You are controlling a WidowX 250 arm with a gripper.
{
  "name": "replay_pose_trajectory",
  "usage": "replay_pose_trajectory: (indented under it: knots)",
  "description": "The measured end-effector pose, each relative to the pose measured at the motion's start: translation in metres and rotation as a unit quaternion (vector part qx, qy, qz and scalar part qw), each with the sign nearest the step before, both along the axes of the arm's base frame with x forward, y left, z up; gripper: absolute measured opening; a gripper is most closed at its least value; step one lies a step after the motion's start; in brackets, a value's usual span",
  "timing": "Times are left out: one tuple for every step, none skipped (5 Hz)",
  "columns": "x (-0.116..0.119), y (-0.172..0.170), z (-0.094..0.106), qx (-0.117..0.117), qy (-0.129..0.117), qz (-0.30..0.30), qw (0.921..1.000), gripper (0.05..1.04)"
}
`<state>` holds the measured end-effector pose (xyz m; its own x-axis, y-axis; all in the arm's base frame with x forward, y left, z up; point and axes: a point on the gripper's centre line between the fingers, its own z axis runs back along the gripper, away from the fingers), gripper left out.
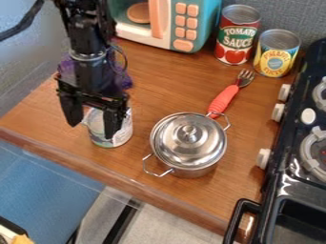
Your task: Push can from bottom to the top of the table
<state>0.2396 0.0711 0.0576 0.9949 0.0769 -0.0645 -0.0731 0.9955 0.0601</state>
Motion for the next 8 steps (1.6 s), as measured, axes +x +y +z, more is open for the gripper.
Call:
replay_pose_trajectory:
  knots:
    - [-0.004, -0.001, -0.005, 0.008, 0.018, -0.003, 0.9998, 0.999]
    - [-0.021, -0.004, -0.001, 0.012, 0.028, -0.02, 0.9993, 1.0]
    - [-0.031, -0.004, -0.003, 0.021, 0.022, -0.023, 0.9993, 0.999]
    - [-0.025, 0.003, -0.013, 0.04, 0.017, -0.025, 0.9987, 0.999]
    - [-0.015, 0.008, -0.025, 0.047, 0.021, -0.024, 0.9984, 0.999]
    - [-0.007, 0.012, -0.034, 0.052, 0.028, -0.021, 0.998, 1.0]
    - [0.005, 0.013, -0.04, 0.051, 0.027, -0.016, 0.9982, 0.999]
    - [0.028, 0.0, -0.039, 0.041, 0.014, -0.019, 0.9989, 0.999]
